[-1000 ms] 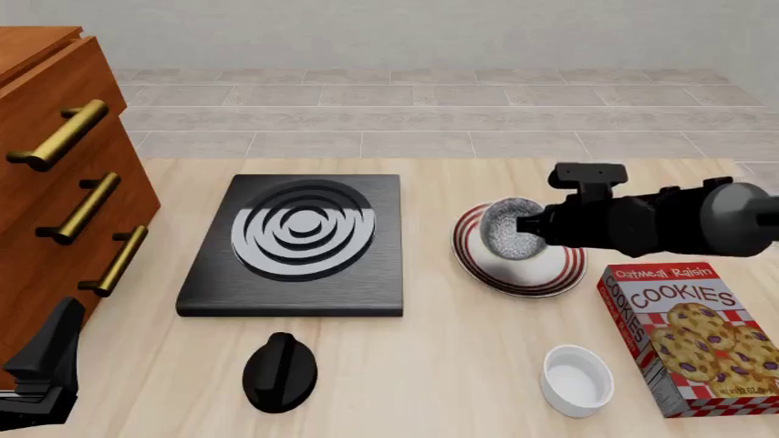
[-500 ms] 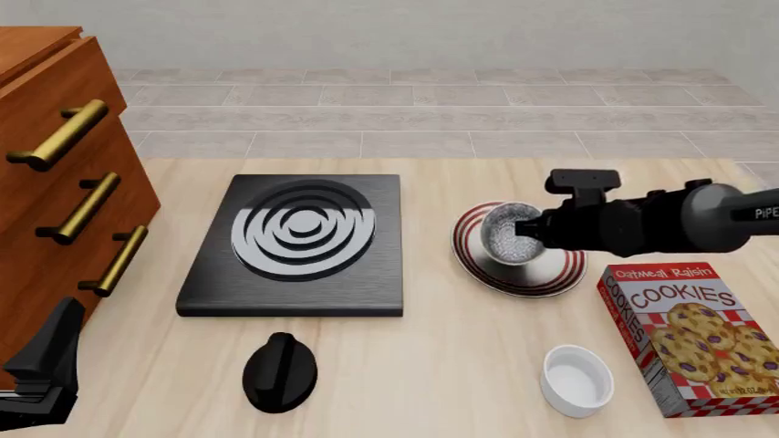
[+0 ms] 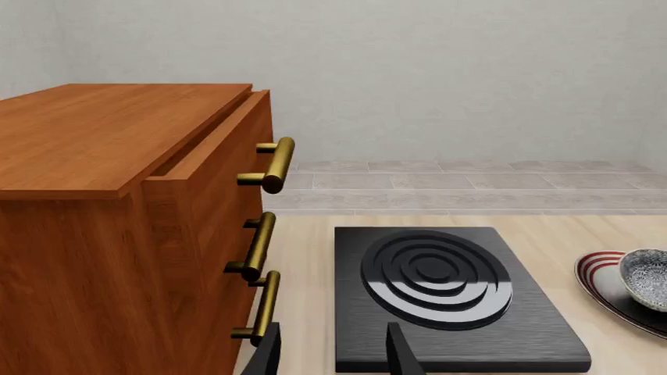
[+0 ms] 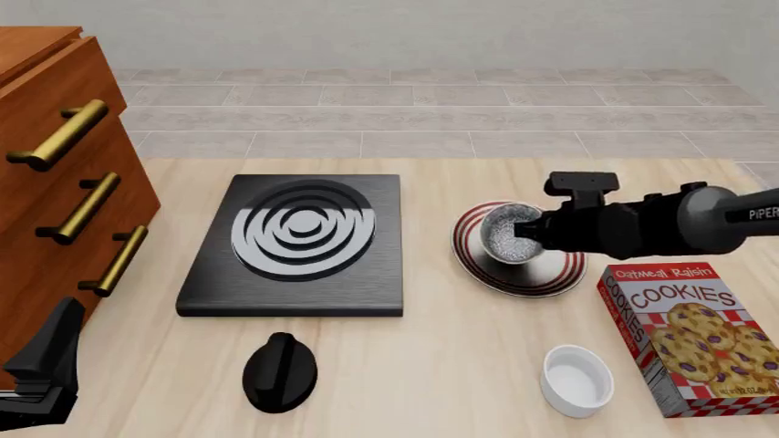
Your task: Pick the akita bowl next to the ramekin and place it on the plate.
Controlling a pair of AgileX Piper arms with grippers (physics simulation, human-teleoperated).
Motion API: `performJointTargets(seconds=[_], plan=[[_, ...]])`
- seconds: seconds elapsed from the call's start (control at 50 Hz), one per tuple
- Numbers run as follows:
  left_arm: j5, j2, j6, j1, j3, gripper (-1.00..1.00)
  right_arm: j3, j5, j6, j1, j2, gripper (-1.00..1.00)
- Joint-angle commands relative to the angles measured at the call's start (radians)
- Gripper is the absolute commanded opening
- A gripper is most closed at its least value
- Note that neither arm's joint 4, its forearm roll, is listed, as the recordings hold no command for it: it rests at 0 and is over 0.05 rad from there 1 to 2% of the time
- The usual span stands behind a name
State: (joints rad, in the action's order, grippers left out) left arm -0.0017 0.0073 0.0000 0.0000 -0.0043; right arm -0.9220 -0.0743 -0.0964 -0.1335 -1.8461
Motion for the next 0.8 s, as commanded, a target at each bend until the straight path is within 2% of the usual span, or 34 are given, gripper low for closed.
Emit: performJointTargets(seconds=[0.02,0.26,0.28,0.8], plan=[[0.000,0.000,0.000,0.000,0.000,1.00,0.004,-0.006,0.015,0.005,-0.020,-1.00],[0.000,0.000,0.000,0.000,0.000,1.00,-0.024,0.007,0.045,0.034,-0.032,-1.00],[0.000,0.000,0.000,0.000,0.000,1.00,-0.024,0.007,0.043,0.034,-0.032,1.00],[0.000,0.000,0.000,0.000,0.000,1.00,-0.037,0.045,0.055,0.024,0.030,1.00]])
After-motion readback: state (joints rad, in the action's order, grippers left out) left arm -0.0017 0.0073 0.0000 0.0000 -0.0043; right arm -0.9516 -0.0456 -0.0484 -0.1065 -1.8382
